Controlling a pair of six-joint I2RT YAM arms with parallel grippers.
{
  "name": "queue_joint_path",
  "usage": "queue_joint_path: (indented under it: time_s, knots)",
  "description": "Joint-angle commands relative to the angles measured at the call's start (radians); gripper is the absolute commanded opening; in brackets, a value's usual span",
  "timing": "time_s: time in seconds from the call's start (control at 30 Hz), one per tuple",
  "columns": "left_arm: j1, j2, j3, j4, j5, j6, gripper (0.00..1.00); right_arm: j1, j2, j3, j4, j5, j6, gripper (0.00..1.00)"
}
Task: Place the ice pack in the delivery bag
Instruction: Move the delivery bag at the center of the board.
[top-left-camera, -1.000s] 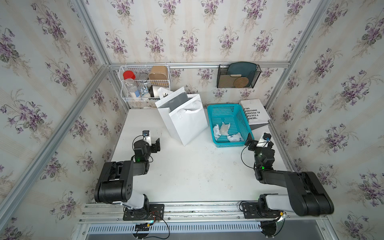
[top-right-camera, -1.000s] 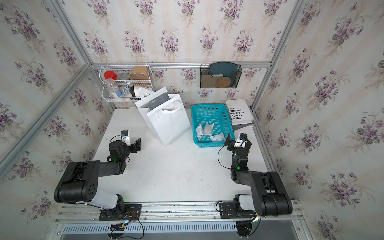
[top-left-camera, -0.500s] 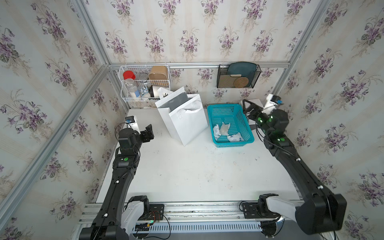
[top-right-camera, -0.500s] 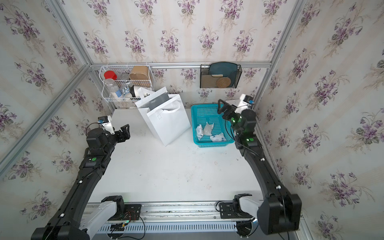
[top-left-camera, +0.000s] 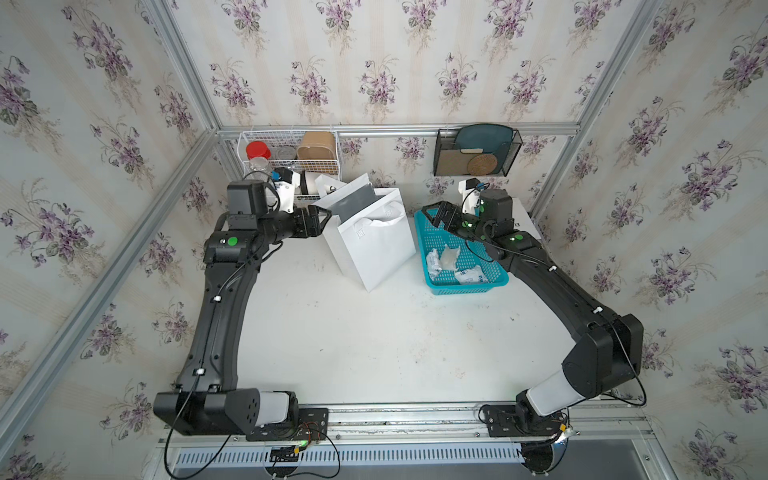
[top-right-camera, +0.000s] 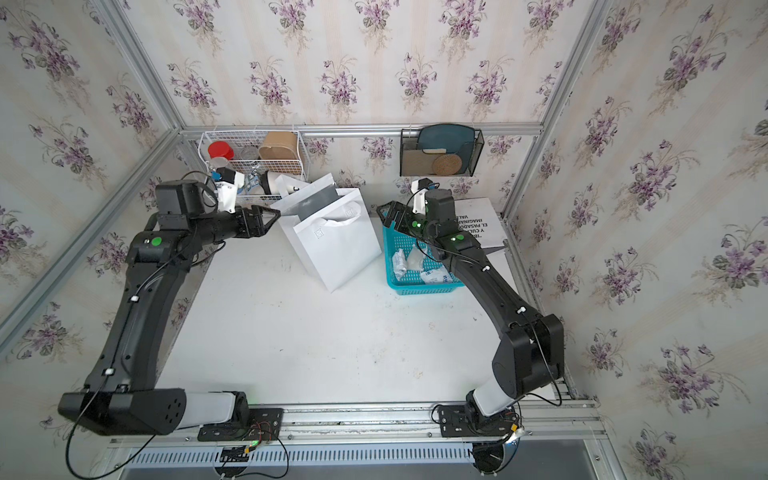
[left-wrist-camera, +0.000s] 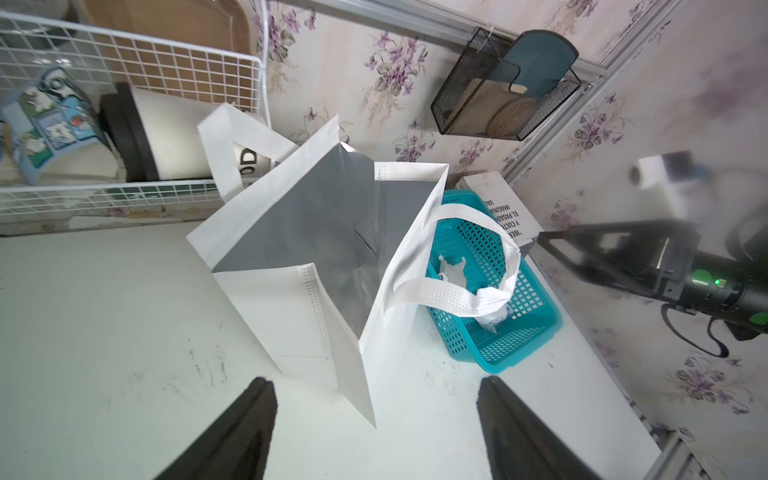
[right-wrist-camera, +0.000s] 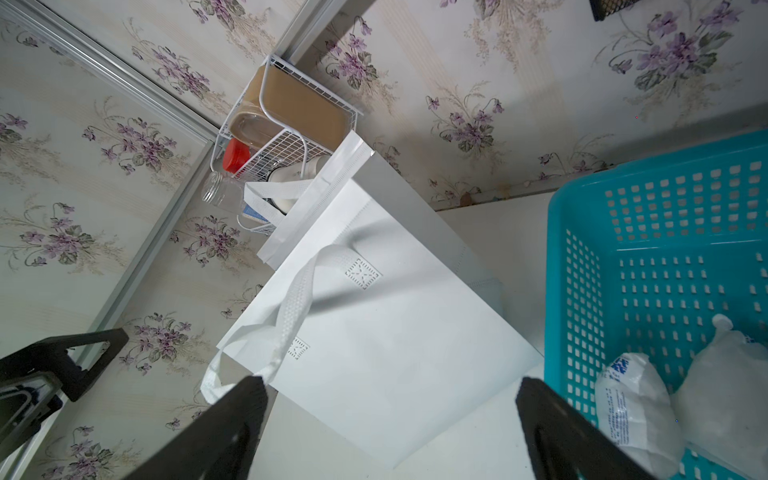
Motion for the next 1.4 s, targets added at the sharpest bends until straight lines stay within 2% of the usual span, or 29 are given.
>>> queue_joint_path:
  time_s: [0.0,0.23,0.53,0.7,0.8,1.0,1.13,1.23,1.37]
  knots:
    - [-0.055,0.129,0.185,-0.223,-0.045,0.067,0.80,-0.001,0.002,-0.006,0.023,-0.016,-0.017,1.00]
    - [-0.153,0.446,0.615,-0.417,-0.084,0.136,0.76,-0.020,-0.020,-0.051,0.028,-0.026,-0.020,1.00]
    - [-0.185,0.637,0.754,-0.371,-0.076,0.141,0.66,-0.048,-0.046,-0.066,0.006,-0.028,-0.028,1.00]
    - [-0.202,0.671,0.745,-0.363,-0.023,0.155,0.58,-0.051,-0.050,-0.069,-0.005,-0.023,-0.031,1.00]
    - [-0.206,0.687,0.734,-0.371,-0.023,0.176,0.47,-0.055,-0.050,-0.069,-0.005,-0.023,-0.031,1.00]
    - [-0.222,0.704,0.714,-0.379,-0.054,0.229,0.35,-0.057,-0.049,-0.067,-0.001,-0.023,-0.026,1.00]
    - [-0.243,0.687,0.679,-0.384,-0.040,0.286,0.05,-0.057,-0.056,-0.068,-0.001,-0.017,-0.026,1.00]
    - [-0.280,0.633,0.600,-0.370,-0.057,0.393,0.00,-0.059,-0.065,-0.067,0.000,-0.010,-0.025,1.00]
    - [-0.337,0.468,0.353,-0.247,-0.113,0.593,0.00,-0.064,-0.086,-0.066,0.006,0.011,-0.041,1.00]
